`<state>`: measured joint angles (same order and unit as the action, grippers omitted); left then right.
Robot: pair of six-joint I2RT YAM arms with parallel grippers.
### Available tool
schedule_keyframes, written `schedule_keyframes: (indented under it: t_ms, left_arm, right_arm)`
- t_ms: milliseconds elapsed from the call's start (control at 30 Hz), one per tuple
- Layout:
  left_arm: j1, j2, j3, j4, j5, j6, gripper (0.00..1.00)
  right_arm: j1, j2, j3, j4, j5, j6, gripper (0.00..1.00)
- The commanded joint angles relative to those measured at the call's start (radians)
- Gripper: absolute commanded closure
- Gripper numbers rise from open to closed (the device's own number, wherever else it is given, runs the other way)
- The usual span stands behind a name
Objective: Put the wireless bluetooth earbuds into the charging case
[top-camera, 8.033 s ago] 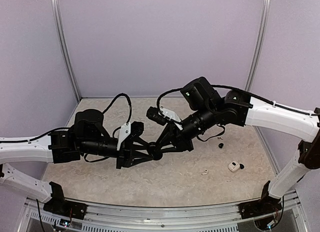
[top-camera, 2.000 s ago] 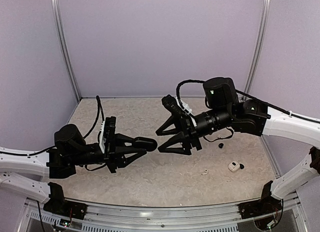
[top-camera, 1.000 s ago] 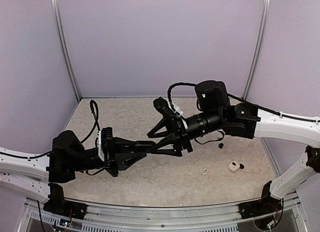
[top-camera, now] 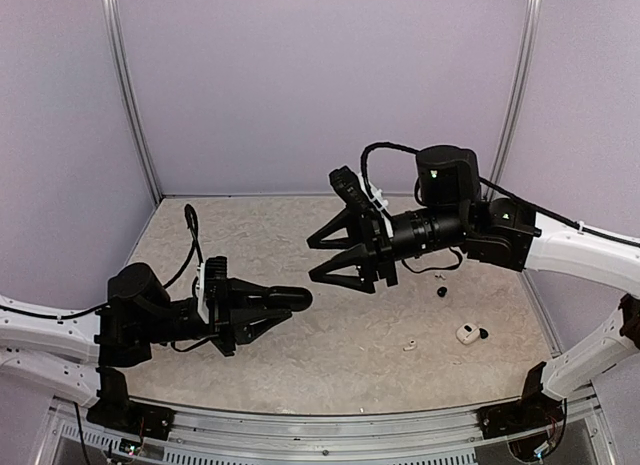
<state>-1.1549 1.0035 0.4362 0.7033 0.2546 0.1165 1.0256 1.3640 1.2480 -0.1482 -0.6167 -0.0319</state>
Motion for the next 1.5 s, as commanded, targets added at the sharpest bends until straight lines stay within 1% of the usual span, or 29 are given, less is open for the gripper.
schedule_keyframes:
  t_ms: [0, 267, 400, 633, 767, 1133, 1467]
  left_arm:
    - [0.024, -0.011, -0.011, 0.070, 0.018, -0.065, 1.00]
    - [0.034, -0.014, -0.007, 0.086, 0.044, -0.087, 1.00]
    - [0.037, -0.011, -0.007, 0.092, 0.048, -0.090, 1.00]
    - [0.040, -0.005, -0.008, 0.097, 0.057, -0.087, 1.00]
    - [0.040, -0.006, -0.009, 0.087, 0.067, -0.073, 1.00]
    - [0.029, 0.018, -0.003, 0.070, 0.072, -0.049, 1.00]
    - [0.027, 0.014, -0.004, 0.067, 0.070, -0.046, 1.00]
  right_arm:
    - [0.041, 0.000, -0.005, -0.010, -0.001, -0.043, 0.36]
    - [0.053, 0.049, 0.022, -0.039, 0.040, -0.061, 0.39]
    - [0.065, 0.074, 0.046, -0.078, 0.089, -0.075, 0.39]
    - [0.065, 0.085, 0.059, -0.093, 0.108, -0.077, 0.39]
    - [0.062, 0.079, 0.066, -0.098, 0.141, -0.068, 0.41]
    - [0.038, 0.060, 0.070, -0.068, 0.075, -0.018, 0.44]
    - [0.029, 0.054, 0.060, -0.063, 0.086, -0.012, 0.46]
